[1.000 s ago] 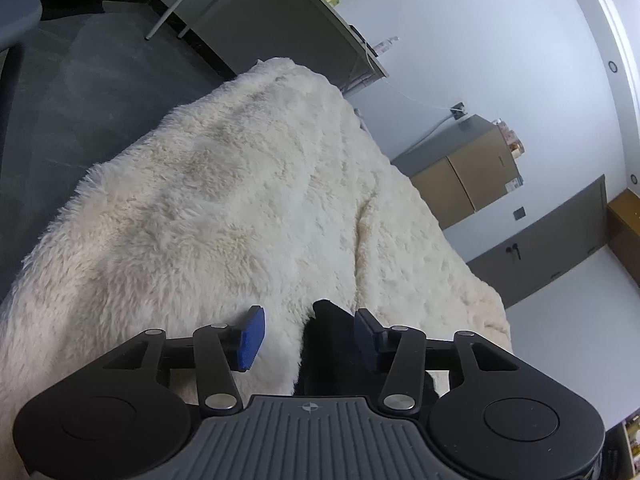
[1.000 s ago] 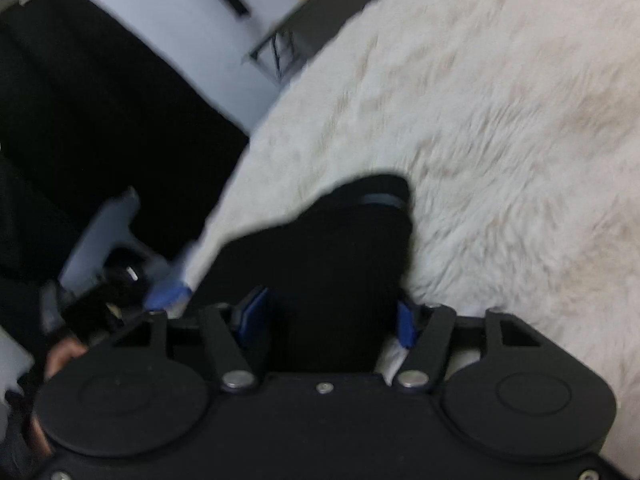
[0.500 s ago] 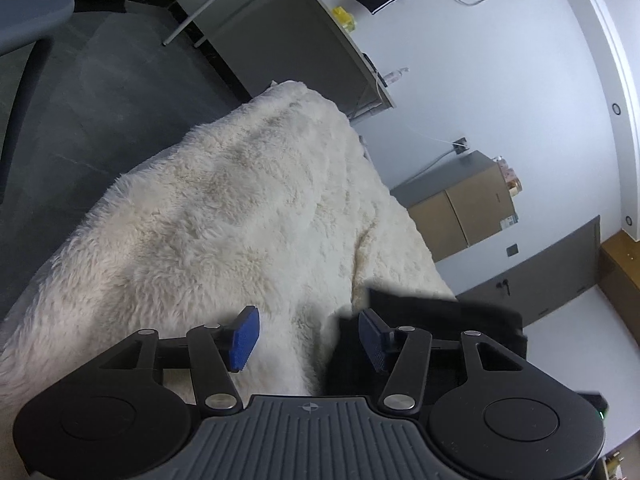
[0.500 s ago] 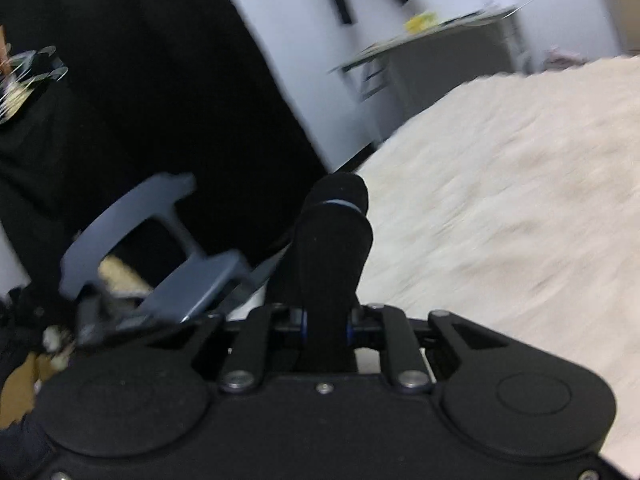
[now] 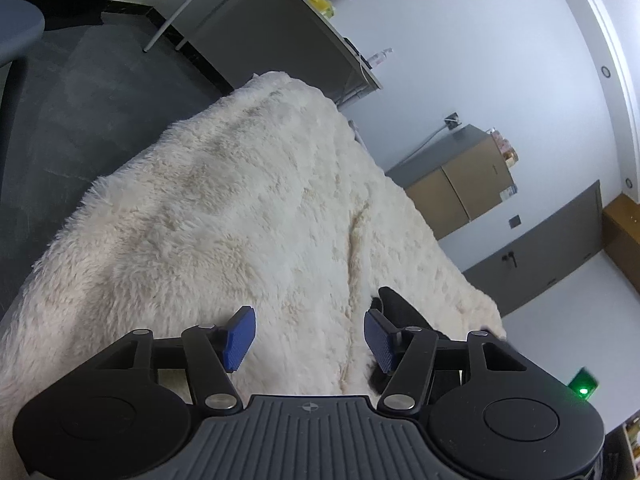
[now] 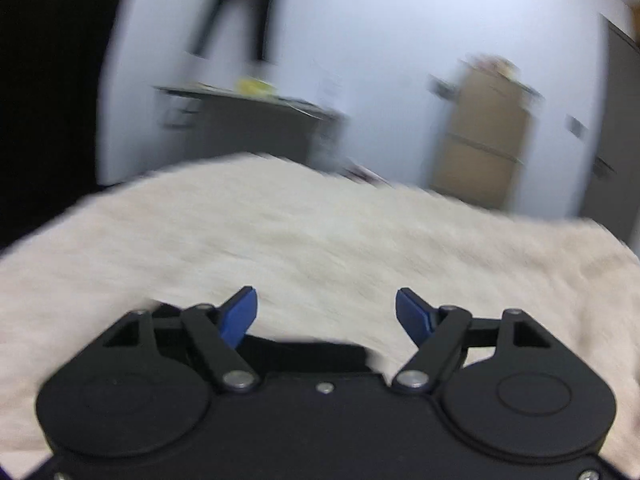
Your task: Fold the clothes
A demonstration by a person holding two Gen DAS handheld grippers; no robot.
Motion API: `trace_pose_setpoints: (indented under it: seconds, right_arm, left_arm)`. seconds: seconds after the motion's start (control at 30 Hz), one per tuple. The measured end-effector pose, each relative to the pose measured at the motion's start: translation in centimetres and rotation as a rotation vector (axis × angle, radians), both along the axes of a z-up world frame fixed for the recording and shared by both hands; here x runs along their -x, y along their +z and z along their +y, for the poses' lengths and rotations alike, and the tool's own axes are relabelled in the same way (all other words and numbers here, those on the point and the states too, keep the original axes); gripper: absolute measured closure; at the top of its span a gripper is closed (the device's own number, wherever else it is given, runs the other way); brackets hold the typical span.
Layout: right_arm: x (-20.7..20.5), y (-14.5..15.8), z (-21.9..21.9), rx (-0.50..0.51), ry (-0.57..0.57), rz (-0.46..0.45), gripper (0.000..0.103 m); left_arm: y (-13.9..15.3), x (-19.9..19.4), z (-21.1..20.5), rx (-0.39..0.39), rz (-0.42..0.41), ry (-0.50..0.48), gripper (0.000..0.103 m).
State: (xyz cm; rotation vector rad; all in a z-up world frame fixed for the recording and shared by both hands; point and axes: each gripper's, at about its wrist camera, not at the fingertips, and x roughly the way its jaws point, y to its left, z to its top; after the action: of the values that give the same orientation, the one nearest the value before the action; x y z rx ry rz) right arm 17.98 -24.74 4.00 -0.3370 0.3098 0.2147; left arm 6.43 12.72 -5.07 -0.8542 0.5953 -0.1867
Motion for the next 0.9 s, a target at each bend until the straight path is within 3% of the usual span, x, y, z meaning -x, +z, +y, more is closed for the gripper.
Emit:
trace_pose_setpoints:
  seconds: [0.03,0.1,0.2,0.23,0.27,0.3,0.37,0.4,0.43,0.5,0.57,0.63,0.77,0.9]
  right_arm:
    - [0.7,-1.4,2.9,0.093,0.019,-0.009,0.034]
    - [1.8,-3.8,6.0,0.165,0.029,0.018,0.041]
    - [5.0,-8.5,12.1,0.292,0.082,0.045,0.099]
    - [6.1,-10.0,14.1,0.335,0.099,0.053,0.101]
    - [6.9,-10.8,15.3,0.349,0.126,0.064,0.096]
    - [7.4,-10.4,15.7,0.318,0.167,0.076,0.073]
    - [8.5,-8.8,16.2,0.239,0.242,0.081,0.065]
    - [8.8,-7.9,15.7,0.206,0.251,0.059,0.056]
    - [9.0,-6.9,15.0,0.164,0.256,0.045,0.041]
    - [9.3,-4.7,12.7,0.066,0.252,0.05,0.03]
    - [9.5,-2.3,9.7,-0.024,0.228,0.059,0.02]
    - [10.2,-0.5,6.5,-0.076,0.197,0.047,0.0]
    - [11.0,2.5,0.0,-0.141,0.105,0.039,0.0]
    - [11.5,4.8,-4.0,-0.192,0.01,0.111,0.0]
  left_arm:
    - [0.0,0.0,-0.1,-0.002,-0.002,-0.001,0.046]
    - [0.1,0.2,-0.1,-0.005,-0.009,0.0,0.045]
    - [0.3,0.8,0.2,0.01,-0.027,0.021,0.043]
    - [0.3,1.0,0.3,0.018,-0.034,0.028,0.04]
    - [0.3,0.9,0.4,0.019,-0.035,0.03,0.037]
    - [0.3,0.9,0.3,0.015,-0.032,0.029,0.036]
    - [0.4,0.6,0.0,-0.01,-0.027,0.023,0.031]
    - [0.6,0.5,-0.3,-0.031,-0.026,0.017,0.028]
    - [0.9,0.5,-0.9,-0.069,-0.035,0.009,0.025]
    - [1.6,0.5,-2.0,-0.142,-0.053,-0.004,0.022]
    - [2.6,0.6,-3.6,-0.226,-0.067,-0.018,0.01]
    - [4.0,0.9,-6.3,-0.312,-0.085,-0.035,0.003]
    - [7.1,3.2,-11.4,-0.354,-0.214,-0.05,0.0]
    - [9.4,4.5,-15.5,-0.407,-0.213,-0.027,0.0]
